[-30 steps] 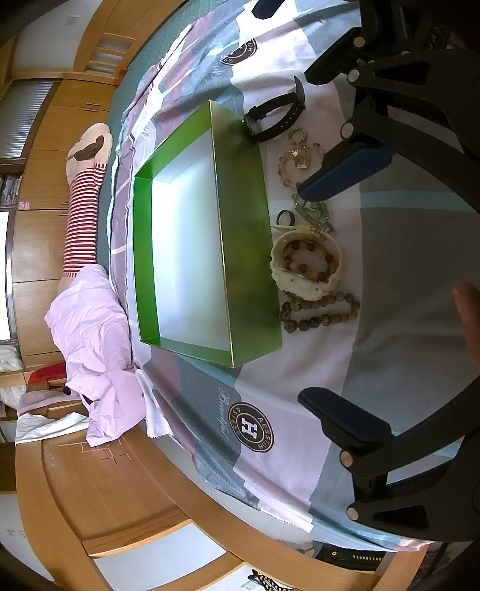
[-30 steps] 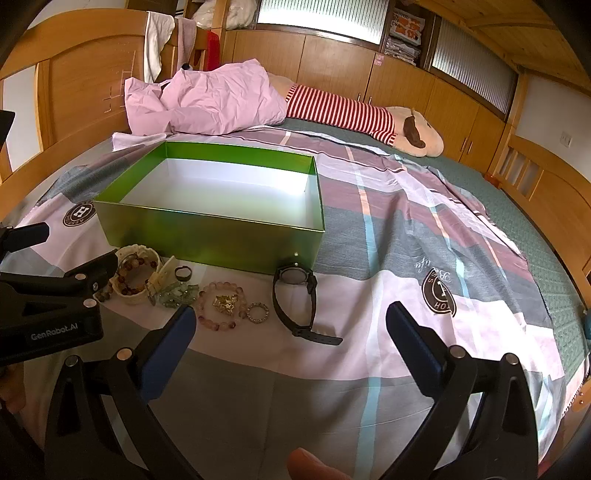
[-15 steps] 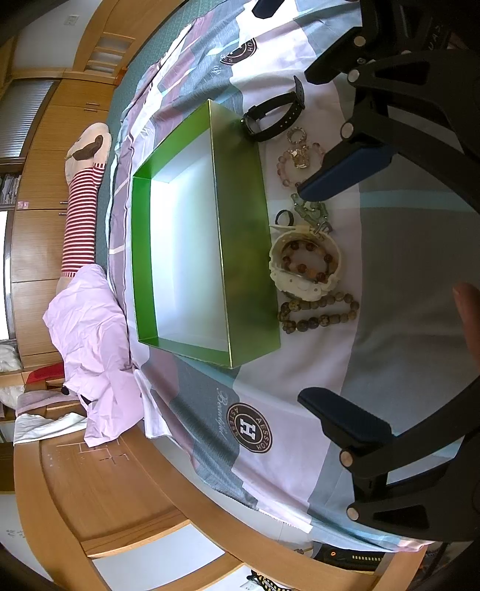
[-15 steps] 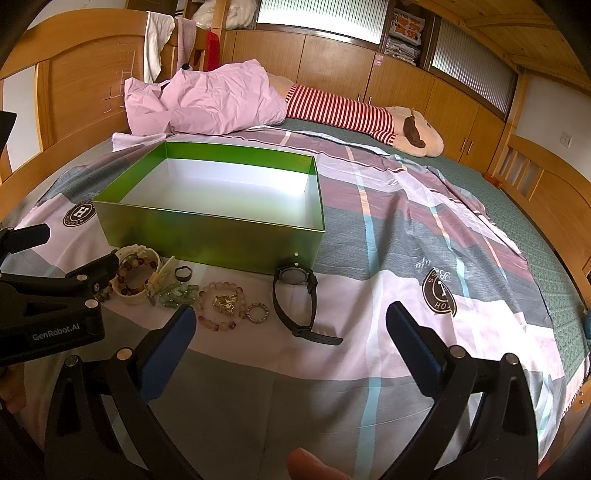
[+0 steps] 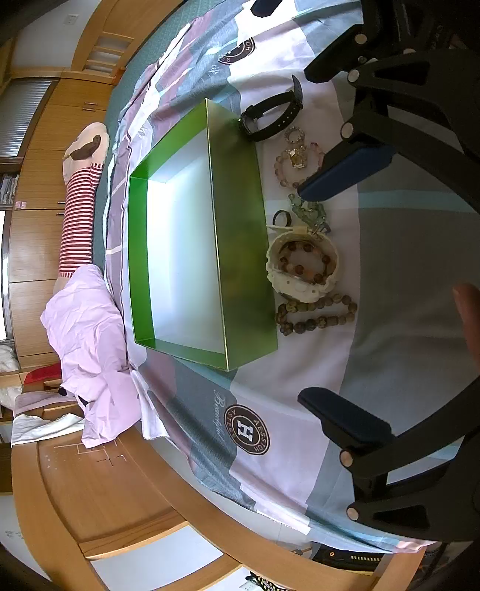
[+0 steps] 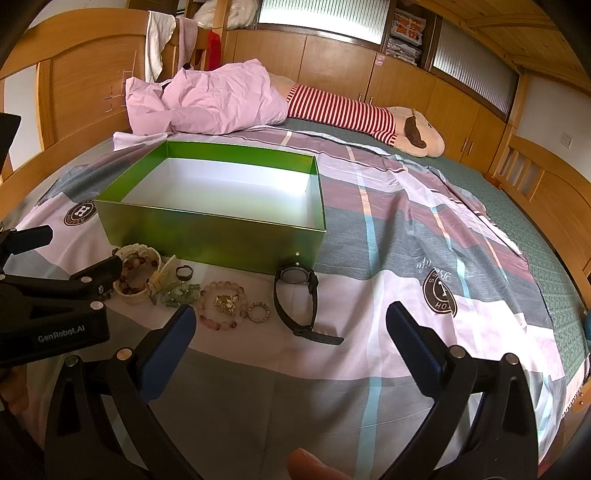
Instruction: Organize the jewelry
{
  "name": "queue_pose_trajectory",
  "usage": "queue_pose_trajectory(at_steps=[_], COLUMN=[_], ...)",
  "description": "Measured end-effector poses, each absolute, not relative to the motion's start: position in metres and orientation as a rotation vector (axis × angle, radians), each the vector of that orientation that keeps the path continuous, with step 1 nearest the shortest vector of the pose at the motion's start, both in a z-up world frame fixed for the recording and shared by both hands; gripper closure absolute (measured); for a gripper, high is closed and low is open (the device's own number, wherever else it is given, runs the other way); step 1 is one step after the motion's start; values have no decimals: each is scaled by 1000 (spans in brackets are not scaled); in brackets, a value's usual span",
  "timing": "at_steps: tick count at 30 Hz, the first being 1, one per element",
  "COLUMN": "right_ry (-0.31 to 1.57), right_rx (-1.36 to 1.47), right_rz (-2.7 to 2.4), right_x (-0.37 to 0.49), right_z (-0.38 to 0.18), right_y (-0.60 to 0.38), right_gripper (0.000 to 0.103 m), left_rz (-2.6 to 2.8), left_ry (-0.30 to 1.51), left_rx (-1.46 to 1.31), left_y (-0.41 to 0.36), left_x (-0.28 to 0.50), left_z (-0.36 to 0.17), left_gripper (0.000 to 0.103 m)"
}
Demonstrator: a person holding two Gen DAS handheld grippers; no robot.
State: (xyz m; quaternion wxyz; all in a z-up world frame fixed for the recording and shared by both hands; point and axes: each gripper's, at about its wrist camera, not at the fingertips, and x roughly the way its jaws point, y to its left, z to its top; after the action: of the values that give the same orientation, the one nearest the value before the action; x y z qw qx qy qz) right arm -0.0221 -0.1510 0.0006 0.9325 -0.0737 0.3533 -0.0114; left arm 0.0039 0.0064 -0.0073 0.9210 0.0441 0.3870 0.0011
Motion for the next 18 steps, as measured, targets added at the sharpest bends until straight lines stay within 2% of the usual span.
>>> queue_pose_trajectory(at_steps=[18], right_ry=[732], right_rx=[-154], right_rz=[-16], right_x=[-21], right_z=[-4], right_y=[-151], right_gripper=[3], left_rz=[-2], left_ry=[817], left_rx=[94], left_y=[5], left_x=[6], left_z=[-10], left_gripper=[3])
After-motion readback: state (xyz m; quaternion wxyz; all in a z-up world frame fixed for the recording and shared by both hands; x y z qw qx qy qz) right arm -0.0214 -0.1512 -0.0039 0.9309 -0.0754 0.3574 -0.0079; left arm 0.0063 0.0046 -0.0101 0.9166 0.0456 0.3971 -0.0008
